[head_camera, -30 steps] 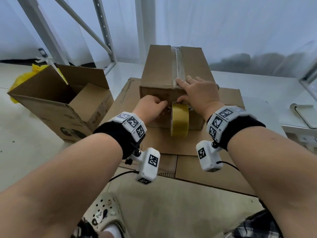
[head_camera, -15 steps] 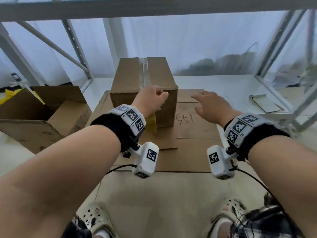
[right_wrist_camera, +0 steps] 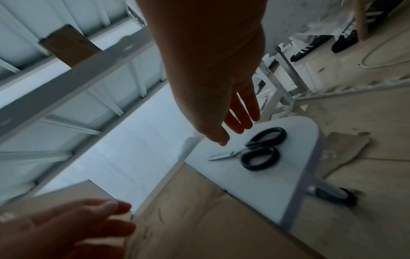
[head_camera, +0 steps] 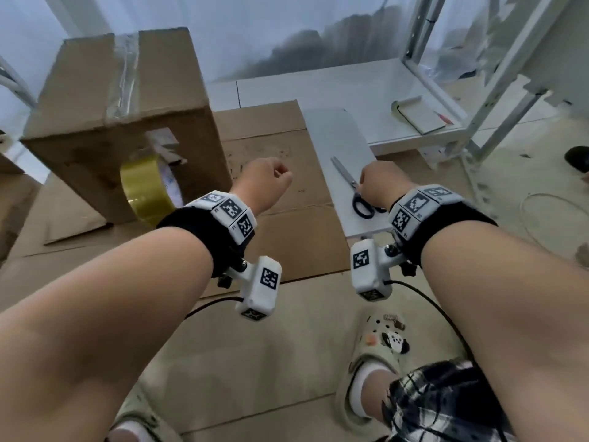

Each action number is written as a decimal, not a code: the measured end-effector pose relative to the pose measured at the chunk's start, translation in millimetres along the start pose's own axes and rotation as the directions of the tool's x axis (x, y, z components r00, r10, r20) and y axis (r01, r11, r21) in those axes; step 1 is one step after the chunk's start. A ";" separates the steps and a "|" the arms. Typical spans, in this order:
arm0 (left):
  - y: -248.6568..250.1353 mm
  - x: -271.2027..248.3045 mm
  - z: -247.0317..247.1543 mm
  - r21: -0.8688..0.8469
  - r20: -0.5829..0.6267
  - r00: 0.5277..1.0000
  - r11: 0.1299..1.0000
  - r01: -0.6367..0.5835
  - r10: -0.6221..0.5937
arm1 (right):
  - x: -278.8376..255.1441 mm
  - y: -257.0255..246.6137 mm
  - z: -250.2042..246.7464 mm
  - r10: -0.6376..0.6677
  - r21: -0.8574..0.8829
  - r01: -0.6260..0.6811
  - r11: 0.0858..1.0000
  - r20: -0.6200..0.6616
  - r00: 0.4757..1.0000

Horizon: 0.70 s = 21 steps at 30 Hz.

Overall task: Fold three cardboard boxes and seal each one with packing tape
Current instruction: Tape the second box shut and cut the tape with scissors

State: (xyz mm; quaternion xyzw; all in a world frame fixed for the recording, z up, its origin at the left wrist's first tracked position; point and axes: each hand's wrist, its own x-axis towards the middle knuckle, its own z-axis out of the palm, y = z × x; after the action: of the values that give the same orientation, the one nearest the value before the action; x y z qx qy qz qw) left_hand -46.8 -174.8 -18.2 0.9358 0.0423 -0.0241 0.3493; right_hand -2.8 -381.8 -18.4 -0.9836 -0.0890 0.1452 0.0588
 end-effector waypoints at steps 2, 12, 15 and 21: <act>-1.1 4.5 7.7 0.018 0.001 1.000 1.000 -0.001 0.001 | 3.5 3.6 16.5 0.030 -0.017 -0.030 0.999 0.024 0.999; -3.2 3.9 6.2 0.024 0.002 1.000 1.000 -0.016 0.016 | 0.1 -10.7 35.0 0.126 0.123 -0.116 0.986 -0.080 0.989; -2.0 -0.9 -4.4 0.058 -0.016 0.999 0.997 -0.045 0.046 | -0.9 -26.0 27.2 0.170 0.240 -0.128 0.962 -0.162 0.972; 6.7 -17.2 -55.6 0.128 -0.201 0.967 0.983 -0.135 0.159 | -11.3 -77.2 0.1 0.095 0.498 0.092 0.862 -0.337 0.937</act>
State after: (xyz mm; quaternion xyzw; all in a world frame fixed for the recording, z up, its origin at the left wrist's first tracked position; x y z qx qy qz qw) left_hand -62.4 -144.5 29.4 0.9520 0.0081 0.0983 0.2898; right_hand -25.7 -308.5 -4.5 -0.9434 -0.0349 -0.0141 0.3296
